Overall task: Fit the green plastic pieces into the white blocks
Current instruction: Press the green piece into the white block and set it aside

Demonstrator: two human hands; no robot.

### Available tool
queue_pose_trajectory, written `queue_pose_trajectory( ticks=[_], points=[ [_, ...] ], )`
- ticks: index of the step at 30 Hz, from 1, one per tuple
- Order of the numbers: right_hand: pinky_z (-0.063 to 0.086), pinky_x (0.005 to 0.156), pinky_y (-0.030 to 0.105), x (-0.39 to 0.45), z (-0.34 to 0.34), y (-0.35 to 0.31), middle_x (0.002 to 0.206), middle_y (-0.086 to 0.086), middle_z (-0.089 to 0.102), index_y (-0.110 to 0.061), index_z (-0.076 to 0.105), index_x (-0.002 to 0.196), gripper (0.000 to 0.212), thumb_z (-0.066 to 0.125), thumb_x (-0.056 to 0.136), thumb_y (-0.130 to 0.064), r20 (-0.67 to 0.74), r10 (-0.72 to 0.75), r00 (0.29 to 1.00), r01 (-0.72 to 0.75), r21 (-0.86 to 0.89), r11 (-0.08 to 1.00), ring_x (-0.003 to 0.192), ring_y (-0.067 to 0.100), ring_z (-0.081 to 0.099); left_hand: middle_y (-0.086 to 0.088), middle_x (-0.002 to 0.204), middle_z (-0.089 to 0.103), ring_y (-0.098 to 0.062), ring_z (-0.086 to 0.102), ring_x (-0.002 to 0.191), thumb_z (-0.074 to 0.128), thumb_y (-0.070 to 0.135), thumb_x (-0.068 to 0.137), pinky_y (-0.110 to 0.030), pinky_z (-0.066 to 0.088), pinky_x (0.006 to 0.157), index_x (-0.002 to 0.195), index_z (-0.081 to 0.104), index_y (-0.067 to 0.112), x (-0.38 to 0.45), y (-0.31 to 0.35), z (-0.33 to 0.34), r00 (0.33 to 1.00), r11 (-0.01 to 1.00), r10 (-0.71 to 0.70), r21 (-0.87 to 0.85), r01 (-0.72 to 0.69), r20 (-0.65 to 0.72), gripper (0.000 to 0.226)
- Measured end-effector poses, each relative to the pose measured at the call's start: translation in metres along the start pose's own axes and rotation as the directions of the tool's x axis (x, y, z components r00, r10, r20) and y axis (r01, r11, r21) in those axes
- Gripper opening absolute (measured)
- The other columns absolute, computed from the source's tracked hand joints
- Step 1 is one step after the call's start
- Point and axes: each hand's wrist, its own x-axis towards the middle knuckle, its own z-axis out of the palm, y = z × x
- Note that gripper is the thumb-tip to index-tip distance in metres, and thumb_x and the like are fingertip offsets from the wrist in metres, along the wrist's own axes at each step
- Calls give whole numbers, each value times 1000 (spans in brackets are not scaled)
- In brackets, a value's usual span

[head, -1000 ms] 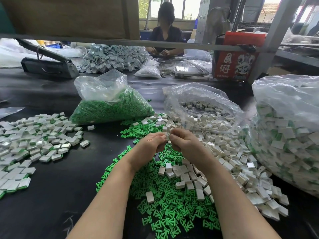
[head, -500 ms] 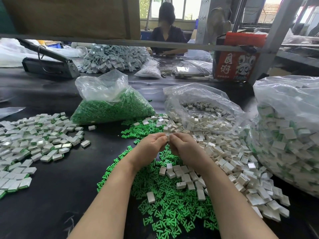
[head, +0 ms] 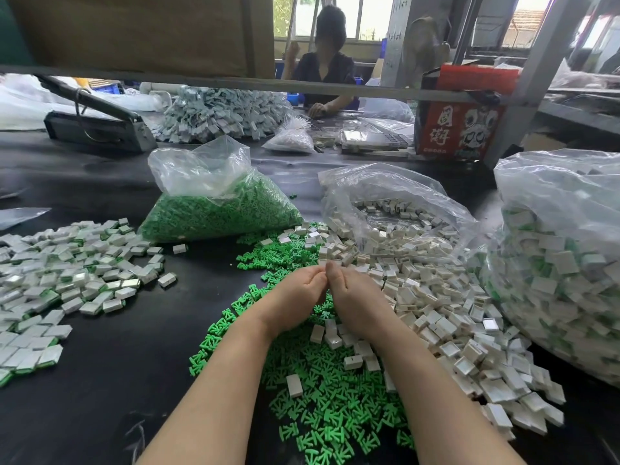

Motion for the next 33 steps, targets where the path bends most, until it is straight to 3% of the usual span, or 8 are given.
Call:
queue_pose_trajectory(
  ticks=[4,11,18,27,30,33],
  points=[
    [47,77,35,-1,2,2,85,-4,60,-19,66,93,56,18,101,-45,-17,16,1000,-16,18,1000,84,17,58,-5,123,65,-17,57,119,35,28,101,-37,41,109,123,60,13,2,-4,0,1000,997,-6,74,6,8,37],
    [47,82,37,-2,2,1,97,6,69,-14,67,96,63,13,94,-47,-28,13,1000,-13,26,1000,88,20,59,-8,128,63,-20,55,123,33,20,106,-42,38,111,129,58,7,5,-6,3,1000,988,-11,154,12,-1,36],
    [46,83,38,0,6,1,101,6,66,-15,61,104,48,18,104,-38,-81,43,996,-43,2,999,93,22,59,-3,116,67,-18,61,111,34,28,106,-43,44,104,121,61,13,7,-6,15,991,991,14,136,4,-134,34],
    [43,80,36,0,7,0,93,-1,60,-17,56,106,44,19,104,-41,-89,64,994,-63,5,998,90,18,56,-3,113,69,-16,63,108,37,26,106,-41,47,101,119,62,14,3,-1,14,987,995,39,92,-25,-158,31],
    [45,79,39,0,5,0,90,-3,59,-23,54,95,37,22,103,-39,-93,74,993,-59,155,986,85,18,56,-9,108,69,-19,65,105,39,22,106,-37,50,97,110,63,10,3,-1,11,986,999,34,2,-34,-161,27],
    [49,81,57,1,2,-1,86,7,61,-20,53,92,32,27,100,-37,-124,152,981,-103,334,937,82,28,59,1,85,67,-6,65,80,39,15,105,-22,51,79,92,61,12,2,-1,11,983,990,23,-131,-47,-181,26]
  ],
)
